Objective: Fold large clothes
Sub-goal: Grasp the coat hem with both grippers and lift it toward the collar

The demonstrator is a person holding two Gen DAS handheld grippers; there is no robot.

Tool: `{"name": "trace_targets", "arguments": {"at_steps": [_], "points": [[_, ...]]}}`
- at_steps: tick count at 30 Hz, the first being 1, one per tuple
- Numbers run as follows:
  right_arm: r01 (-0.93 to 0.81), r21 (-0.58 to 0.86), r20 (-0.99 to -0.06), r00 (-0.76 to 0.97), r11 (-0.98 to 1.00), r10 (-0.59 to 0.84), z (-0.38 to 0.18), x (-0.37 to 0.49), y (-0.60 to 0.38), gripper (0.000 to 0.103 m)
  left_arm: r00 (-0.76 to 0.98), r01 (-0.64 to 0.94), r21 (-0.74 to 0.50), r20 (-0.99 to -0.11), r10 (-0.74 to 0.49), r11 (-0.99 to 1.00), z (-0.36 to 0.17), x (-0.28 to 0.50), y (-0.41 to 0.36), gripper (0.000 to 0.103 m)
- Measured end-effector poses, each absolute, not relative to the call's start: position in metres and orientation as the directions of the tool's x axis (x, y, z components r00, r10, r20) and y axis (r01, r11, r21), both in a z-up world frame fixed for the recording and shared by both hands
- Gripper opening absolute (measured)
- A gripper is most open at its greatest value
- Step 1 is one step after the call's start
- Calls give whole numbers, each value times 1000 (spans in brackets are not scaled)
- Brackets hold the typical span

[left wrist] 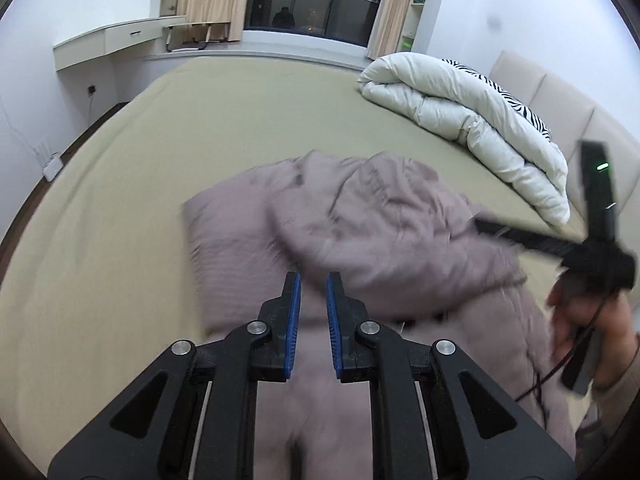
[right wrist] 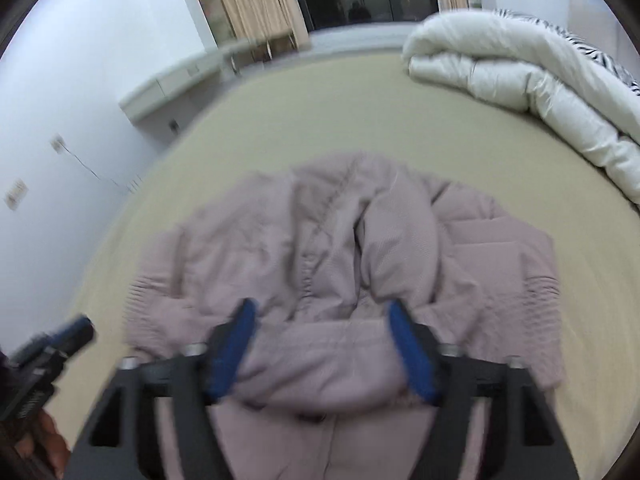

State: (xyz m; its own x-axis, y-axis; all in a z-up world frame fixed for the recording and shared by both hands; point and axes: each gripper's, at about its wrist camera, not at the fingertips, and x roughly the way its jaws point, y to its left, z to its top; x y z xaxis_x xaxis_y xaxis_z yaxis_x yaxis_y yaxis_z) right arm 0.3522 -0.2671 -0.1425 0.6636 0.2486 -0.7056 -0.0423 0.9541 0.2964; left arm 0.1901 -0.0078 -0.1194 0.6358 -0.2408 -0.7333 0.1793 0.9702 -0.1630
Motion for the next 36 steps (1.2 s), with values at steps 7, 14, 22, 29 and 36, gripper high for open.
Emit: {"name": "trace_targets", "arguments": {"at_steps": [7,14,22,29,36], "points": [[-79,353,-646,700,932,304,-116,196,-309,103,503,7,-210,-845,-185,978,-142,27,97,73],[155,400,-766,598,904,237,-165,58,-362,103,362,-67,-318,-891,-274,946,-175,-83,131,74],[312,480,-800,539,820,263,-205,-17,-413,103,228,-15,-351,-913,-339,936,-221,-121,115,74],[374,528,-815,478,763,329,-235,-30,-436,94,210,-17,-363,-912,-352,932,-240,-121,103,74],[374,618,-781,394,691,485,-275,-27,-426,77,199,-40,-394,-904,-379,918,-241,-120,111,74]]}}
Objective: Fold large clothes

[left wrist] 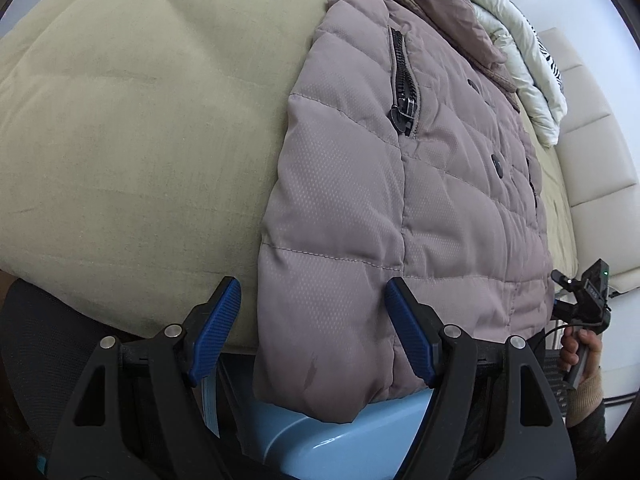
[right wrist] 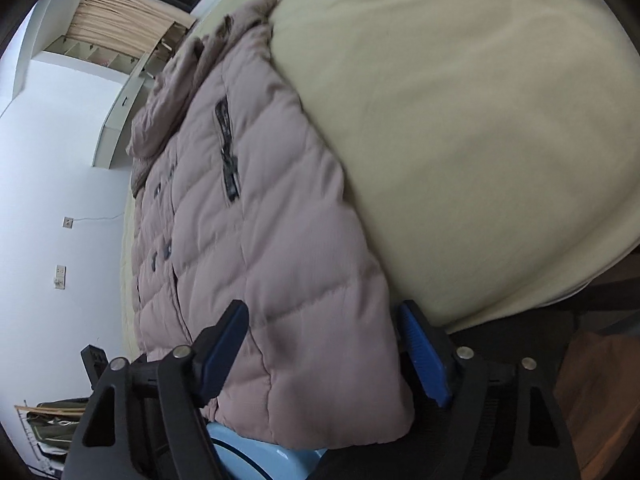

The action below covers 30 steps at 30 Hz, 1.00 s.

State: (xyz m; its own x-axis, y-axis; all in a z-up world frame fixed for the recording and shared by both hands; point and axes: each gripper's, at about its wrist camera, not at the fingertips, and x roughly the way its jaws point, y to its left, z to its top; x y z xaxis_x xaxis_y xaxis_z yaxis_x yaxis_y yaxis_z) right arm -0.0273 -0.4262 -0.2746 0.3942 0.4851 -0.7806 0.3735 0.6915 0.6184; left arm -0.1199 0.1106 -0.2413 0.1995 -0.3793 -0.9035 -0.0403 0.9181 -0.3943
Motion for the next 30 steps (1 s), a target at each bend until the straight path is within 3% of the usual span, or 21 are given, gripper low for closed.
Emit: {"name": "trace_targets", "arguments": {"at_steps": [4,9,15,19,21,24,30], "points": [[390,642,-765,392,660,511,-288,-31,-424,73,194,-28,-402,-900,-390,915,-240,-121,110,73],[371,698,-716,390,612,579,-290,-38,-427,44,182,-13,-400,-902,-391,916,-242,-120,106,67],[368,707,-707,390,604,590,-291,-40,-424,26,171,-23,-407,-902,-398,913,-244,-115,102,67],[349,685,-727,382,639,570,-281,-39,-419,15,167,14,-425,-892,-421,905,-242,-113,96,20],[340,662,-747,376,668,549,-274,-38,-414,11,175,41,-399,-900,-400,916,-237,-113,90,11],[322,634,-767,380,703,517,-261,-39,-407,9,194,72,-367,-907,-374,927,-226,-116,81,5],[261,581,-790,407,771,458,-227,-46,-393,7,238,70,-388,-888,-393,919,-195,-129,89,4]]}}
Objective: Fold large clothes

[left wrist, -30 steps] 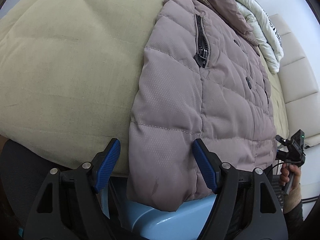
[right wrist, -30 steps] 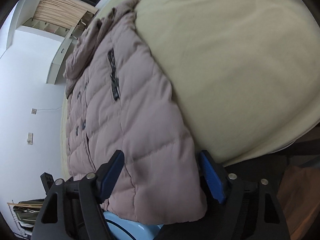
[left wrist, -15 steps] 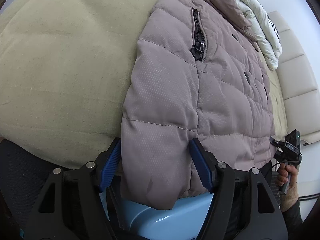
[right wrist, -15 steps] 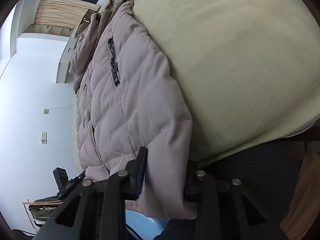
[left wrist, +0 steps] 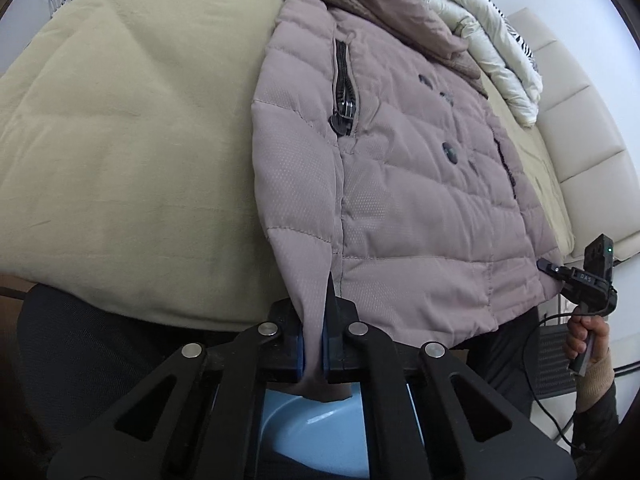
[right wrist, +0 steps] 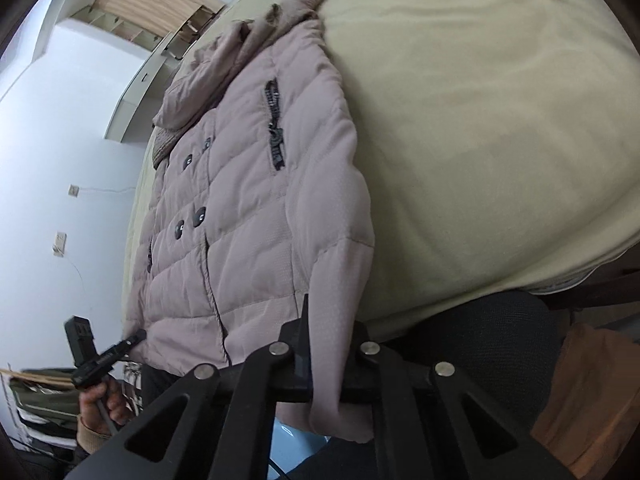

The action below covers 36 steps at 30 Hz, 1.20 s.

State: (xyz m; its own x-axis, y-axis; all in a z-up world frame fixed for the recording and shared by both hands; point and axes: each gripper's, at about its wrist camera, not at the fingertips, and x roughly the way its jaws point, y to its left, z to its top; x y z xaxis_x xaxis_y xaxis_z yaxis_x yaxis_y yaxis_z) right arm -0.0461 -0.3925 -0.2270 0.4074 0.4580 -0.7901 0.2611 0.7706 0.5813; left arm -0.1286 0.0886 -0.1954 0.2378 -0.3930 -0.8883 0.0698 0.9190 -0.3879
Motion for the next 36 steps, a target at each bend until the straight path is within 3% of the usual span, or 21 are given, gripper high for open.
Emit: {"name": "trace_targets", "arguments": {"at_steps": [6,17,26,31,36], "points": [[196,583,-766,457,788,453,-190,-39,-386,7,268,18,-472,-847,-459,881,-166,-121,105,3],[103,741,-560,640,664,526,-130,15,-403,7,429,-36,-693,-662,-615,720,-101,-48,131,3],[42,719,-489,740,694,462,-83,150,-433,7,583,31,-702,-565,-584,711,-48,110,131,3],[77,649,-517,775,757,364,-81,244,-443,7,642,36,-658,-561,-522,752,-39,217,111,3],[152,608,-562,776,779,287,-109,334,-456,7,650,-3,-634,-589,-481,773,-63,321,102,3]]}}
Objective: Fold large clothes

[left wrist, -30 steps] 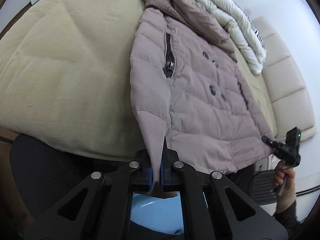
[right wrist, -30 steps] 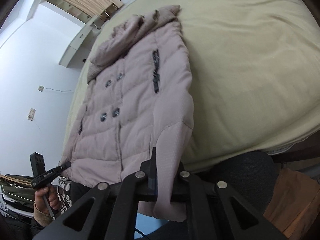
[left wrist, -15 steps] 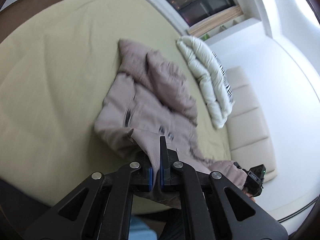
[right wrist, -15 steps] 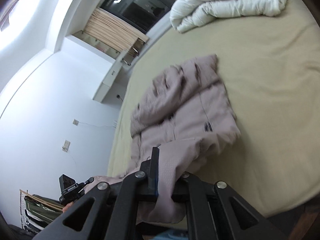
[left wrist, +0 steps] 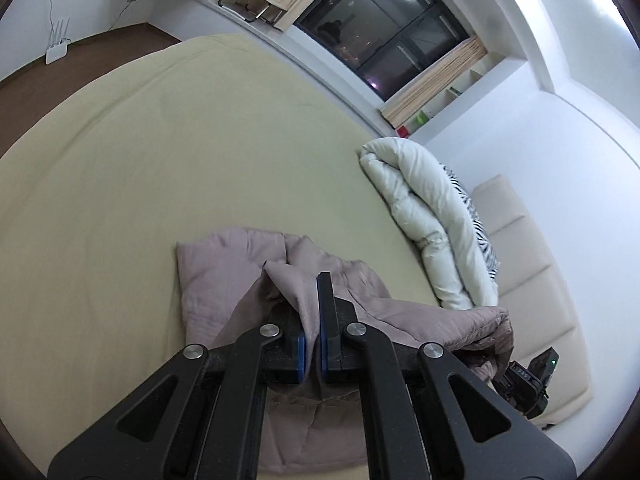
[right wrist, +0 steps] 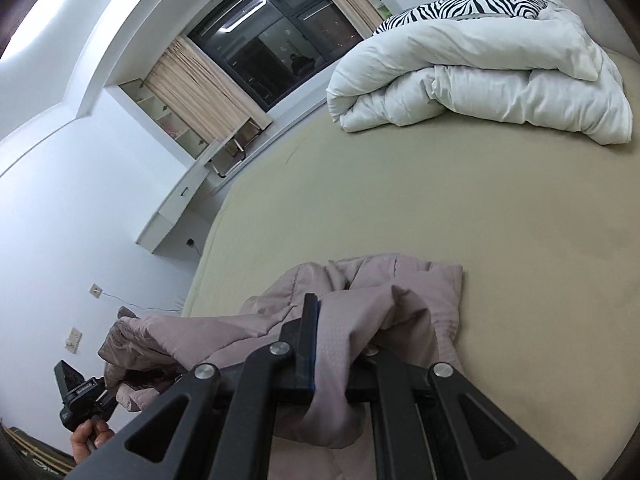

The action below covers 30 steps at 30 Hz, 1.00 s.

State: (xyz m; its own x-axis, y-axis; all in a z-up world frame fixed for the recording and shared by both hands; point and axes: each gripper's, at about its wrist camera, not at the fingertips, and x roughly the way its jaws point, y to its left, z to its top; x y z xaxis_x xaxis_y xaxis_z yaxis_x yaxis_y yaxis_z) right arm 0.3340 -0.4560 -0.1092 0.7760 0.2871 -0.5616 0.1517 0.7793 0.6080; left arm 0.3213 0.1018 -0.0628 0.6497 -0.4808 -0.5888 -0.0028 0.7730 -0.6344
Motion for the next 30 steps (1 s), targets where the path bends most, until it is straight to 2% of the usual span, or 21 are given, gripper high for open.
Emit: {"name": "trace_targets", "arguments": {"at_steps": [6,10,13,14,16,19,21,23,25,27,28,30], "points": [[237,555,-653,718,798,240,-170,416,-458,7,614,-59,-562,-672,-414,825,-128,424,85,3],[293,539,-709,664,789,238,-224,448,-461,8,569,-124,-563,-715,-406,817,-185,464,82,5],[296,583,-694,665,757,275,-239,448,-464,13,552,-148,-596,-712,-434,789,-210,468,86,7],[286,604,-676,678,744,288,-237,443,-465,18,562,-151,-618,-695,-447,771,-208,466,91,7],[257,646,-634,704,718,319,-231,435,-468,38,583,-161,-640,-676,-451,752,-206,449,104,10],[264,687,-592,744,678,310,-211,415,-474,89,658,-167,-625,-647,-386,763,-171,418,123,12],[244,676,-567,775,695,279,-193,401,-472,97,693,-126,-559,-641,-331,819,-142,406,114,12],[202,604,-599,753,771,272,-173,396,-453,94,706,-14,-440,-640,-303,898,-118,395,81,12],[145,530,-642,712,835,284,-159,397,-422,85,706,64,-319,-655,-269,946,-111,389,44,12],[55,435,-694,656,899,296,-152,402,-380,66,696,140,-204,-676,-243,969,-117,386,1,12],[9,380,-721,629,925,290,-150,406,-357,59,690,160,-164,-687,-229,973,-122,387,-15,12],[-60,306,-751,598,950,279,-153,414,-319,55,668,201,-73,-719,-191,977,-138,391,-48,12]]}}
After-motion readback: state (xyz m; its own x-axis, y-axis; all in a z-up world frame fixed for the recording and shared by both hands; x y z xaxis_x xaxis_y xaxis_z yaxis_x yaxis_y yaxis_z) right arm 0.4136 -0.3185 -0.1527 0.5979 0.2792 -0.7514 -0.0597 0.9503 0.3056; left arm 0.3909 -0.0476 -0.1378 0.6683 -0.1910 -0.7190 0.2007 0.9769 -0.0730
